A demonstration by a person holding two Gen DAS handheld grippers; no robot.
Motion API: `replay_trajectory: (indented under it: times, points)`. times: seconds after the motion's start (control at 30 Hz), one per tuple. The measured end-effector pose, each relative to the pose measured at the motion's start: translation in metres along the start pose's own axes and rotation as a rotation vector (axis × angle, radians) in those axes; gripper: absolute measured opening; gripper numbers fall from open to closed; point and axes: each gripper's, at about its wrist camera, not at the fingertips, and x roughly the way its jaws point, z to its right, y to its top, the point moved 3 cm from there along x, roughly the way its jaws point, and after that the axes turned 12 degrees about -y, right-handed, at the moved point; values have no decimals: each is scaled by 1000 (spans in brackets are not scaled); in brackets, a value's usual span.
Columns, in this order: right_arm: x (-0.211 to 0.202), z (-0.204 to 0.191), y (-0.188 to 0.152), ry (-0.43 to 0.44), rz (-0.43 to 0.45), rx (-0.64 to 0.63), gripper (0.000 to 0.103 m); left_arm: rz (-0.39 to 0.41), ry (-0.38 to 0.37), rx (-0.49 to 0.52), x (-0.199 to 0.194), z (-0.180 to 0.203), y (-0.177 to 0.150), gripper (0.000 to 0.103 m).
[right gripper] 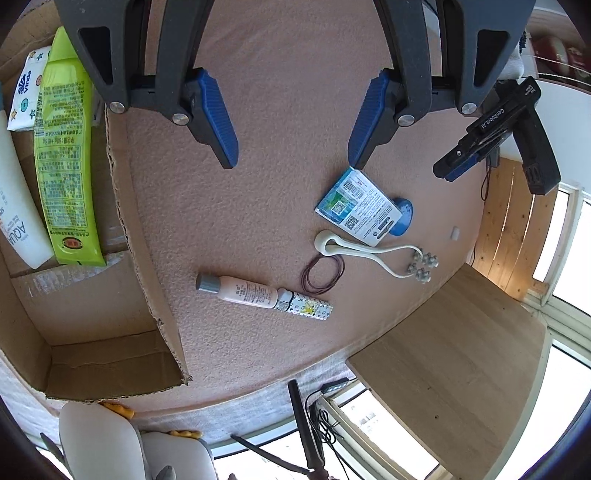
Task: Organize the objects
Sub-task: 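Grasp the small white cup piece with left gripper while right gripper grasps purple rubber band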
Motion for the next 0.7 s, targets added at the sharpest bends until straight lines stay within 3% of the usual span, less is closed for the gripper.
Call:
replay_trajectory:
  times: [0.2, 0.4, 0.57, 0.63, 0.7]
  points:
    - [30, -17, 35, -56, -36, -28, 58, -42, 14, 50, 26, -10, 5, 70]
    - [50, -27, 54, -84, -57, -6, 57, -31, -28, 53, 28, -14, 7, 70]
    - [62, -36, 67, -128, -58, -20, 47, -9, -51, 20, 25, -22, 10, 70]
    - [65, -40, 72, -147, -52, -31, 45, 7, -36, -1, 21, -31, 15, 70]
    - [68, -44, 76, -157, -50, -42, 45, 37, 26, -21, 12, -46, 23, 70]
